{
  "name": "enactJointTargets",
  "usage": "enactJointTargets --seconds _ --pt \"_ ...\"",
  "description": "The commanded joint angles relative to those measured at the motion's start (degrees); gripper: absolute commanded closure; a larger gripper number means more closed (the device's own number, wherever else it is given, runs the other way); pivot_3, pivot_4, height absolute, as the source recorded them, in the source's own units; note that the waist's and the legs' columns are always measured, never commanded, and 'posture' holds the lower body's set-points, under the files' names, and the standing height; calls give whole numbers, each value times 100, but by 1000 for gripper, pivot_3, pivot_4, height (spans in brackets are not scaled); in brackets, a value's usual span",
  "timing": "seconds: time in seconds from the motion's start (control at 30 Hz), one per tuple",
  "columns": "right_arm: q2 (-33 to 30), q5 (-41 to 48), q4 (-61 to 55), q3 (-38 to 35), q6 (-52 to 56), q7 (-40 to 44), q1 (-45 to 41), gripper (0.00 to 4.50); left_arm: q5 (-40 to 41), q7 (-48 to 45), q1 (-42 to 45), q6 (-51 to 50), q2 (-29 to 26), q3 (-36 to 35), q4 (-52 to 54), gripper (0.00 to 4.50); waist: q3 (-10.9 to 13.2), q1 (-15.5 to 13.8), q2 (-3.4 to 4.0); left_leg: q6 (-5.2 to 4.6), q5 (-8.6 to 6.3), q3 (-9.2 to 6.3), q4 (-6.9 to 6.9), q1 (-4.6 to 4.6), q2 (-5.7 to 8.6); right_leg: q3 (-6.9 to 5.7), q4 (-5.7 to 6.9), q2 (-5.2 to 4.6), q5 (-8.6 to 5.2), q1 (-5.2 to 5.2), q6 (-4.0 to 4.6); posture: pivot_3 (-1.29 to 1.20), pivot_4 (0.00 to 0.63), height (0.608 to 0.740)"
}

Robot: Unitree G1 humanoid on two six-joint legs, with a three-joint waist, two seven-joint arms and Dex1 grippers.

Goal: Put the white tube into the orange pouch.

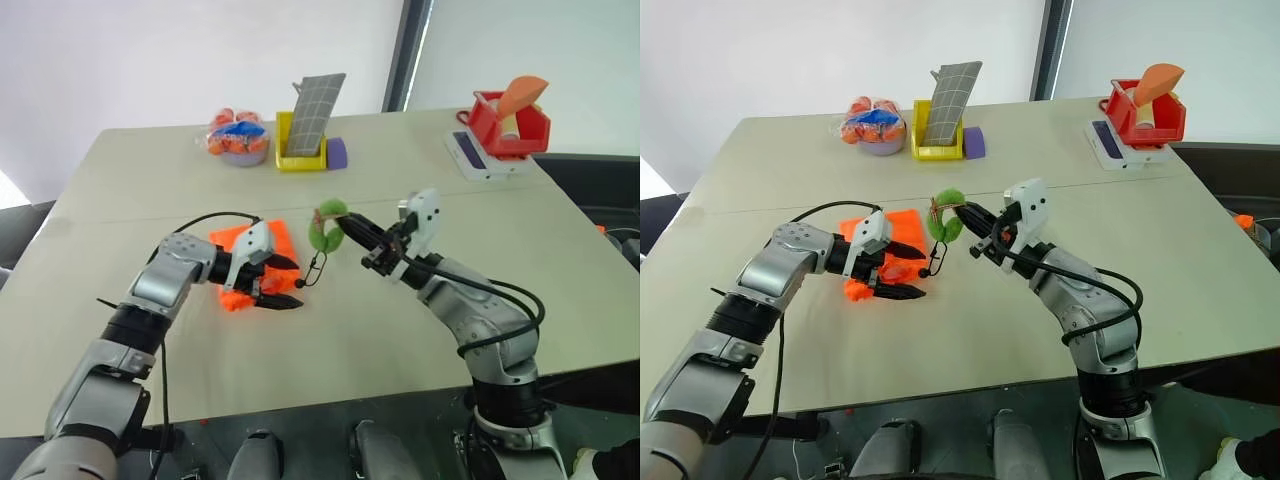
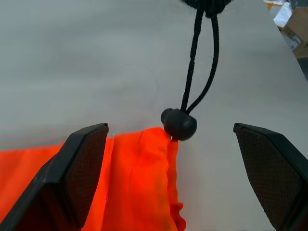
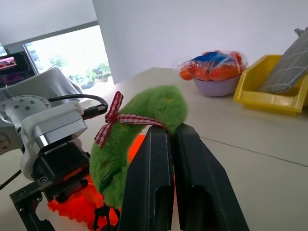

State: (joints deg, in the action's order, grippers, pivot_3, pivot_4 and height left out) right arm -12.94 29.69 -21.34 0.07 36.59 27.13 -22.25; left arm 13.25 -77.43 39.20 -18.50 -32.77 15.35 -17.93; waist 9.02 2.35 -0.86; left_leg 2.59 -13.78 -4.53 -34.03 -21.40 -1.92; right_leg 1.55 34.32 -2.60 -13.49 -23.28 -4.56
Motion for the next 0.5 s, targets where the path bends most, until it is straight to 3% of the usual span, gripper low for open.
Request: enactJointTargets --seconds 0.03,0.27,0.5 --pt "-53 58 -318 35 -113 33 -61 4500 118 -125 186 -45 6 -152 23 52 0 2 0 0 0 0 0 0 0 0 0 0 0 0 0 0 150 740" --pt "-169 -116 -185 88 -278 24 26 4500 55 -273 111 -39 -169 -221 73 52 0 8 0 0 0 0 0 2 0 0 3 1 -1 -1 -2 0 150 740" --pt "-393 -221 85 -332 -525 -110 309 4500 124 -221 -105 -110 -371 -441 193 52 0 1 0 0 0 0 0 1 0 0 1 -1 -1 0 -2 0 150 740"
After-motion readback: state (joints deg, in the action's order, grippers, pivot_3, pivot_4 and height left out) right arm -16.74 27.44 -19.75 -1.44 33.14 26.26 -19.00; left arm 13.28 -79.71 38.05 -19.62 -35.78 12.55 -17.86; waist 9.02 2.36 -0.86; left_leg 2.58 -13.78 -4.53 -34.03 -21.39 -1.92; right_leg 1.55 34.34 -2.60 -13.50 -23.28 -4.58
